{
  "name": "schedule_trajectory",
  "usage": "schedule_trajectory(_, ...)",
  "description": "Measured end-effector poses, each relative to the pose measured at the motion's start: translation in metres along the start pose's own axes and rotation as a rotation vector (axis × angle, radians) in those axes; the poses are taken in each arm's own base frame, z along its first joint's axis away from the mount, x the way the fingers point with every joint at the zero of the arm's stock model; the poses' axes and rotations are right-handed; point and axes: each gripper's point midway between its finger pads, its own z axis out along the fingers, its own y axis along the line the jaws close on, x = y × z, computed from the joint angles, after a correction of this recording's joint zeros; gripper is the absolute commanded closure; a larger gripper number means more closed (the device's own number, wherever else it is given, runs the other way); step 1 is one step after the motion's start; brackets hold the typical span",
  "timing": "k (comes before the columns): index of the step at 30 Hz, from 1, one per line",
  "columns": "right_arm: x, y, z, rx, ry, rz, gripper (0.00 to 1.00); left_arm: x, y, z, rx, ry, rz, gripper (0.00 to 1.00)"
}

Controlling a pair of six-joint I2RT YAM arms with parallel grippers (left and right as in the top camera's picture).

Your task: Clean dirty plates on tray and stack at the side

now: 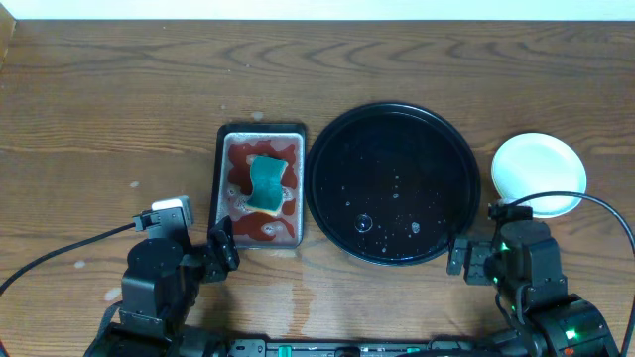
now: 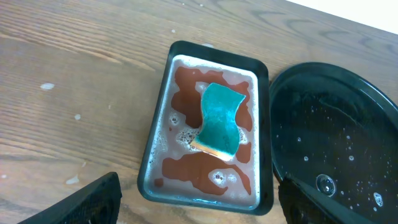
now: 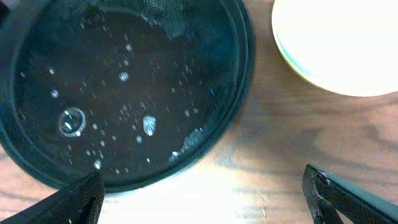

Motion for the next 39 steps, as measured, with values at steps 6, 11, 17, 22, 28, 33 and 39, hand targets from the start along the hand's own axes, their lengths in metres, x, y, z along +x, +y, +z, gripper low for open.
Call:
schedule_trajectory(6,-0.027,-0.005,-0.008,0.0,-0.143,0.052,0.01,0.0,0.0,0.0,0.0,0.0,0.0,0.18)
schedule_trajectory(11,-0.063,-0.013,-0.031,-0.016,-0.39,0.106,0.01,0.0,0.0,0.0,0.0,0.0,0.0,0.18)
schedule_trajectory(17,-0.072,-0.025,-0.037,-0.035,-0.625,0.155,0.01,0.0,0.0,0.0,0.0,0.001,0.0,0.18)
schedule_trajectory(22,-0.076,-0.025,-0.034,-0.081,-0.812,0.159,0.01,0.001,0.0,0.001,-0.001,0.002,0.0,0.18)
schedule_trajectory(28,-0.086,-0.025,-0.033,-0.11,-0.981,0.164,0.01,0.001,0.0,0.001,-0.001,0.002,0.0,0.18)
schedule_trajectory(33,-0.079,-0.03,-0.017,-0.073,-0.984,0.143,0.01,0.001,0.0,0.001,-0.001,0.003,0.0,0.18)
schedule_trajectory(39,-0.054,-0.036,0.015,0.01,-0.831,0.044,0.01,0.001,0.0,0.001,-0.001,0.003,0.0,0.18)
